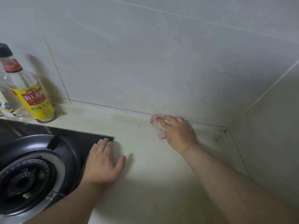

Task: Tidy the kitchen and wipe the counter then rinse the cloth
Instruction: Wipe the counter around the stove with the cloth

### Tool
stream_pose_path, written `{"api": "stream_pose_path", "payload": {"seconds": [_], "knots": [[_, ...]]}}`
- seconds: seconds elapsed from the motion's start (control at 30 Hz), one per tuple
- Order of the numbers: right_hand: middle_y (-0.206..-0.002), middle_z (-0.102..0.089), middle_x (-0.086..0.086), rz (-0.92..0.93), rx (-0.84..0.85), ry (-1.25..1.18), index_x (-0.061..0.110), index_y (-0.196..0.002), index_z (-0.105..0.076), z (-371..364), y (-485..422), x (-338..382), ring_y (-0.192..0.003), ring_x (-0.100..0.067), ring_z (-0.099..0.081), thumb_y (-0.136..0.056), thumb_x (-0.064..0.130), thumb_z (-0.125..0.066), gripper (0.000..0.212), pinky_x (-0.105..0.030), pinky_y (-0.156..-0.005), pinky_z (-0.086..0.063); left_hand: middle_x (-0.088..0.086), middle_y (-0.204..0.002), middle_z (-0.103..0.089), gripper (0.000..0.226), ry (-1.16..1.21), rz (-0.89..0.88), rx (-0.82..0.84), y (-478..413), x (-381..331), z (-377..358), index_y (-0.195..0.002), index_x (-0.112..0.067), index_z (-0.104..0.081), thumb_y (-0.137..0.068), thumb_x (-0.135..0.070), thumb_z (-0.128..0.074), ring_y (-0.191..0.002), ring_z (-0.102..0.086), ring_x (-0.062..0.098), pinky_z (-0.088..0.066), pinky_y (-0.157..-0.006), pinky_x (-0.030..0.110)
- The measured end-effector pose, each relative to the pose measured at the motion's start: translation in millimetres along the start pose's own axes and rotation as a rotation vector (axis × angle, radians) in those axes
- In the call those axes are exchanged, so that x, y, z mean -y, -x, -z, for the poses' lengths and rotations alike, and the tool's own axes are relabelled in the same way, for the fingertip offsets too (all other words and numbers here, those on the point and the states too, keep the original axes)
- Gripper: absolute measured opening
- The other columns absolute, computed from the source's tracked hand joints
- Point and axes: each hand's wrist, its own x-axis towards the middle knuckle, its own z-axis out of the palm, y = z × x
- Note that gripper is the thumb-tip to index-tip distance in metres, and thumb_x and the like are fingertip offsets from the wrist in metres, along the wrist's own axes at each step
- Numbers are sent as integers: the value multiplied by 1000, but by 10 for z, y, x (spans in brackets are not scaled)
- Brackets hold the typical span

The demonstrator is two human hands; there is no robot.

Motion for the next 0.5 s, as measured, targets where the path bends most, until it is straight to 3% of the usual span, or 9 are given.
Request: {"api": "stream_pose_path", "payload": {"seconds": [0.17,0.3,0.4,0.5], "knots": [[-113,-64,2,-81,3,-81,26,-123,-64,25,189,-312,-87,-33,-58,-67,38,-77,58,-41,-76,-52,19,-150,-40,102,-6,2,8,6,-20,17,-140,1,-47,-73,-70,-17,-143,-30,33,-14,-119,41],[-103,-66,-3,-190,-52,-234,21,-110,-69,37,44,-74,-94,-30,-62,-68,36,-75,45,-37,-80,-53,16,-154,-35,105,-4,1,15,12,-30,25,-144,-1,-41,-71,-71,-12,-146,-24,30,-8,-120,38],[-106,-66,0,-165,-64,-265,22,-112,-69,15,-70,205,-95,-27,-63,-72,46,-66,46,-36,-82,-52,17,-151,-40,101,9,-5,-7,12,-9,-15,-140,0,-46,-74,-71,-17,-144,-29,32,-12,-119,40],[-100,-65,-2,-142,-97,-244,20,-108,-71,17,-143,391,-89,-30,-62,-73,44,-62,43,-37,-77,-53,17,-151,-40,101,-3,-1,0,3,16,-37,-139,-1,-48,-74,-71,-17,-145,-29,31,-13,-120,39]]}}
